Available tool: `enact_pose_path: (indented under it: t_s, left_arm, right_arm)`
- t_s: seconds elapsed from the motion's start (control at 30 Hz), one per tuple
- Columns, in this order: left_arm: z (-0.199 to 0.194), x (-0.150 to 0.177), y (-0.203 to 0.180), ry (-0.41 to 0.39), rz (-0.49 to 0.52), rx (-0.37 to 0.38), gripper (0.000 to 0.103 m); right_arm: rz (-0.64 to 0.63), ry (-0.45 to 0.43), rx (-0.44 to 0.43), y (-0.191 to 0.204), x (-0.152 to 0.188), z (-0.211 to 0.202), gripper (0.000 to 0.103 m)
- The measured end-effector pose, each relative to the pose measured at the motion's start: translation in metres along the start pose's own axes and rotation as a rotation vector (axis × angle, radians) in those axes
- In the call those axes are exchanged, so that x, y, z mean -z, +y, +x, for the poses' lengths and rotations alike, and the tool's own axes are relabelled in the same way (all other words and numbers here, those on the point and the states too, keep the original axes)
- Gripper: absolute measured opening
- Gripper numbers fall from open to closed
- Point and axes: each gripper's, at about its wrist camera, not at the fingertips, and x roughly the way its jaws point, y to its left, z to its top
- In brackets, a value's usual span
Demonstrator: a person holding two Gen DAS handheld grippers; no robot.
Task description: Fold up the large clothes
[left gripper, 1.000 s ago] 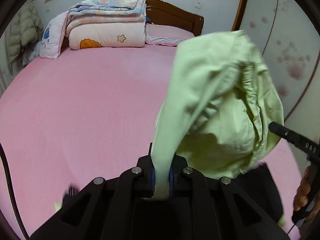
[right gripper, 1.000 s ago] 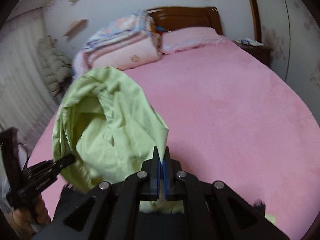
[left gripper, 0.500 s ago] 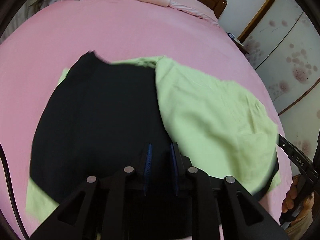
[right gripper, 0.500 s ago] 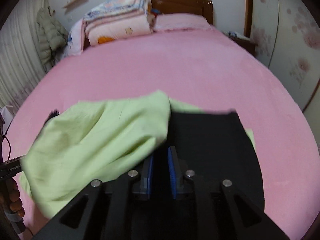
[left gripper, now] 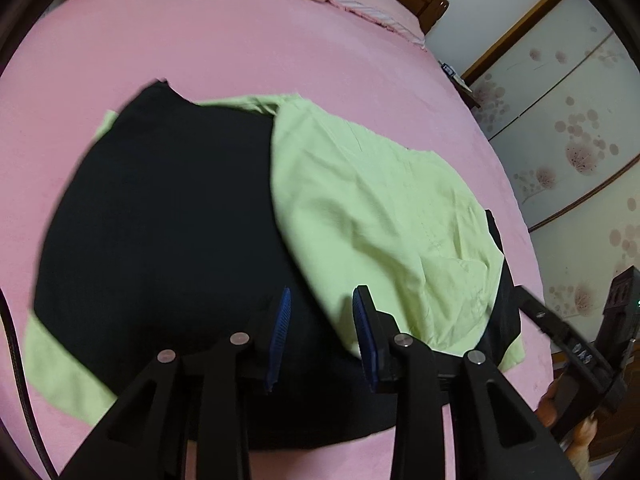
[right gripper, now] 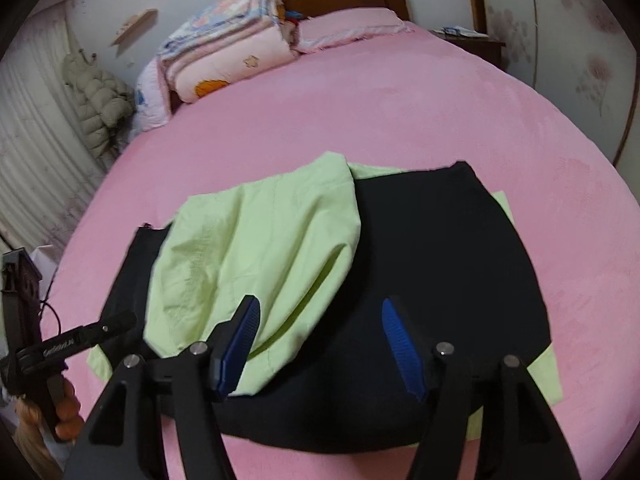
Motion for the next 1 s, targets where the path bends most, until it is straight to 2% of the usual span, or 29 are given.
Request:
enact_pose_path:
  t_s: [0.03,0.07,0.1,0.13,0.2,0.3,0.47,0.53,0.6,0.63,0.7,0.77,0.83,1.0]
  left_arm:
    - [0.008,-0.001,-0.003,0.008,-0.007,0.007,0.028]
    - [0.012,-0.001,-0.005,0.012,-0.009,0.012,0.021]
    - [0.016,-0.001,-0.008,0.008,-0.005,0.011,0.009]
    - [0.018,0.001,-0.012,-0.012,0.014,-0.010,0.008]
    - [0.023,0.005,-0.016,-0.036,0.039,-0.047,0.005]
    - [0.042,0.018,-0.008,-0.012,0.034,-0.117,0.005]
    - [0.041,0.028,-0.002,-0.036,0.022,-0.108,0.005]
    - [0.030,0.030,-0.008,-0.057,0.046,-0.128,0.009]
    - [0.013,0.031,-0.015,-0.092,0.063,-0.140,0.011]
    - [-0.001,0.031,-0.022,-0.135,0.077,-0.152,0.013]
    - [-0.019,0.028,-0.031,-0.201,0.098,-0.139,0.025]
    - [-0.032,0.023,-0.045,-0.266,0.111,-0.102,0.030]
    - [-0.027,0.012,-0.061,-0.286,0.118,-0.060,0.030]
    - [0.016,-0.004,-0.078,-0.243,0.109,-0.068,0.030]
  right_arm:
    - [0.010,0.015,0.008,0.000,0.000,0.007,0.061]
    - [0.021,0.034,0.008,-0.001,0.002,0.016,0.044]
    - [0.027,0.055,-0.005,-0.002,0.004,0.023,0.030]
    - [0.040,0.083,-0.012,-0.003,0.007,0.031,0.003]
    - [0.058,0.079,0.006,-0.006,0.014,0.037,0.003]
    - [0.102,0.120,0.012,-0.015,0.032,0.054,0.002]
    - [0.036,0.115,0.054,-0.004,0.044,0.055,0.002]
    - [-0.003,0.115,0.080,0.003,0.042,0.045,0.002]
    - [-0.039,0.077,0.112,0.008,0.040,0.031,0.003]
    - [-0.053,0.050,0.122,0.011,0.038,0.023,0.003]
    - [-0.088,-0.043,0.129,0.021,0.033,-0.001,0.004]
    - [-0.106,-0.116,0.105,0.033,0.026,-0.016,0.004]
    - [-0.108,-0.143,0.038,0.045,0.016,-0.018,0.004]
    - [-0.097,-0.123,-0.042,0.062,0.002,0.008,0.004]
